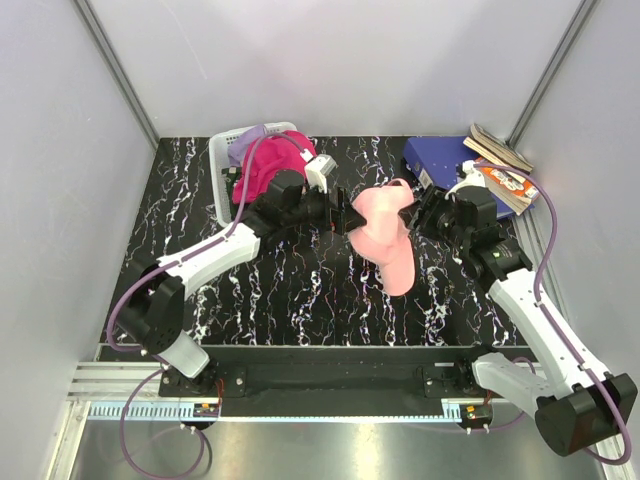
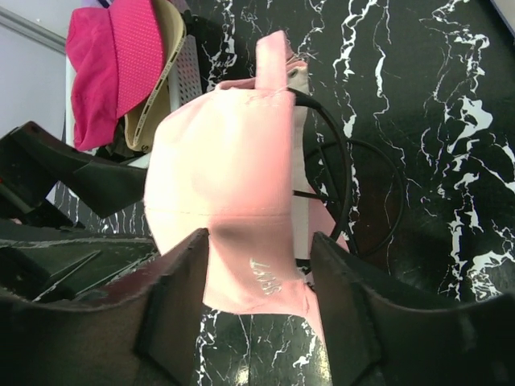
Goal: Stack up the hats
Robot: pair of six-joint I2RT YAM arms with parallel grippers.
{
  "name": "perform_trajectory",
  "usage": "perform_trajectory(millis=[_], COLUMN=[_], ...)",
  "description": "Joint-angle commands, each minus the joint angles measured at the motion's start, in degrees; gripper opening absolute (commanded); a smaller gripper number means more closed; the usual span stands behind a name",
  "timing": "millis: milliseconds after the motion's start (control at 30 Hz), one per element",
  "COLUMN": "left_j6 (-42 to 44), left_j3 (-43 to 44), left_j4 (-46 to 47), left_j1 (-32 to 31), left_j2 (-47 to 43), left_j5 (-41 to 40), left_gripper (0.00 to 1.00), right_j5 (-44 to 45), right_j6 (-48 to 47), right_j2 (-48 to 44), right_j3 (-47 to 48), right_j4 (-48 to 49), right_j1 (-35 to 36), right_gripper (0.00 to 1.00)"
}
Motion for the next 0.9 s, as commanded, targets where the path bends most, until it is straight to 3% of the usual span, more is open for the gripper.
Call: perform_trajectory(millis=[0, 300, 400, 633, 867], left_j6=[-0.6, -0.9, -1.1, -0.8, -0.4], left_j3=[1.3, 1.4, 1.6, 1.5, 2.4], left_j4=[3.9, 3.4, 2.9, 1.3, -0.6], left_j1=[-0.1, -0.1, -0.1, -0.1, -0.1], left_j2=[0.4, -1.6, -2.2, -3.9, -6.4], left_j5=[1.7, -0.2, -1.0, -3.3, -6.1], left_gripper=[0.91, 0.91, 0.91, 0.91, 0.93], right_j5=[-2.7, -4.6, -4.7, -4.6, 1.3], right_j6=[1.0, 3.7, 3.8, 4.4, 3.1], right_j2=[-0.1, 0.3, 0.8, 1.7, 4.7], right_j3=[-1.6, -4.1, -4.3, -4.9, -5.1], right_j4=[4.0, 7.6, 8.2, 8.2, 3.4], right_j1=[-2.0, -4.8, -5.3, -6.5, -7.4], right_gripper=[0.56, 0.06, 0.00, 0.00, 0.00])
